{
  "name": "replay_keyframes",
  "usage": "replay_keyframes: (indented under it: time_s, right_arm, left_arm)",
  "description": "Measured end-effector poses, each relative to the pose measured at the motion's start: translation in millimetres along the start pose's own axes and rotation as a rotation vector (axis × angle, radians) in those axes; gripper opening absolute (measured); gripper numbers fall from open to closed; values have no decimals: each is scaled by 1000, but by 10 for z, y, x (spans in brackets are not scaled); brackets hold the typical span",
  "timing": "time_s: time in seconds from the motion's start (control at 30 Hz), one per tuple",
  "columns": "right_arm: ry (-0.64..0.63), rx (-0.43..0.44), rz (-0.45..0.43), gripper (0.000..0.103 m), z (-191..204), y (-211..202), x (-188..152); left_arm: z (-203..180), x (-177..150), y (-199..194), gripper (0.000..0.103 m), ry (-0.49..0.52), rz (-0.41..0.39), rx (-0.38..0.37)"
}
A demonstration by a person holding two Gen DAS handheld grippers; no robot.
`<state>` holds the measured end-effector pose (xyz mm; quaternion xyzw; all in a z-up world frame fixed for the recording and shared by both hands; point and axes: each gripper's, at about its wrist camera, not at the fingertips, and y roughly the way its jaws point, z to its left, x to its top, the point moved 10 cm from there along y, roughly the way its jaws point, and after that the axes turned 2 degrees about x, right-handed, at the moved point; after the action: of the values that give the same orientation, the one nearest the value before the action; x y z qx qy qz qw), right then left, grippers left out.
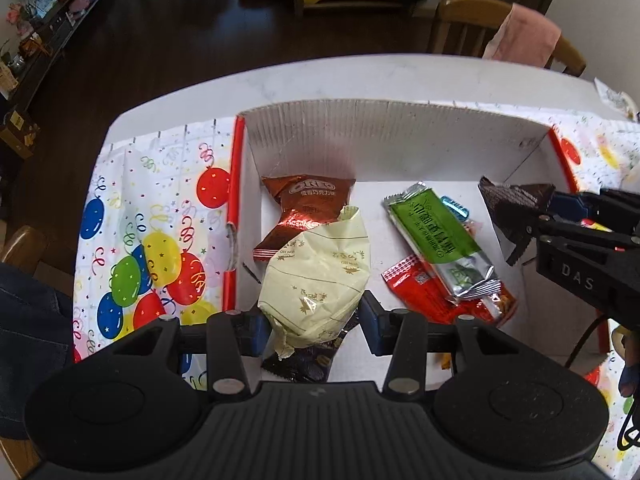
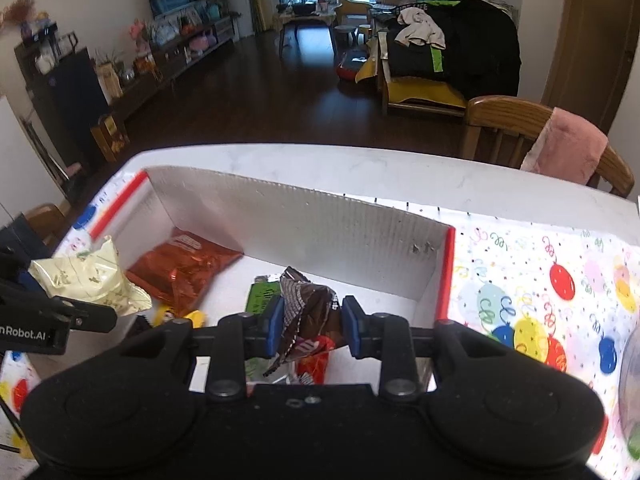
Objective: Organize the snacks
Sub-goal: 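Carry the cake and chocolate packet over the red box and lower them, then open both tools to release the cake and chocolate packet into the box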
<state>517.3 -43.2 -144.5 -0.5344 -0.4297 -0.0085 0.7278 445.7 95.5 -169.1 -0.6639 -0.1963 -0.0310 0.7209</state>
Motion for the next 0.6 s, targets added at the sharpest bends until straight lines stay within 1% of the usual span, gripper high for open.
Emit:
replay_keyframes:
  time_s: [0.1,0.2,0.33,0.6]
  right_arm:
    - [-24,-25,20,30,-3,126,7]
    - [-42,-42,36,30,-22,240,0]
    - [-70,-44,50,30,-2,312,-34]
    - [-73,-38,55,29,-21,347,-52]
  left_arm:
    - [-57,0,149,44,29,55,13]
    - [-95,16,250,44,64,75,52]
    - [-108,17,359,45,77,107,61]
    - [-128,48,422,45,82,114,61]
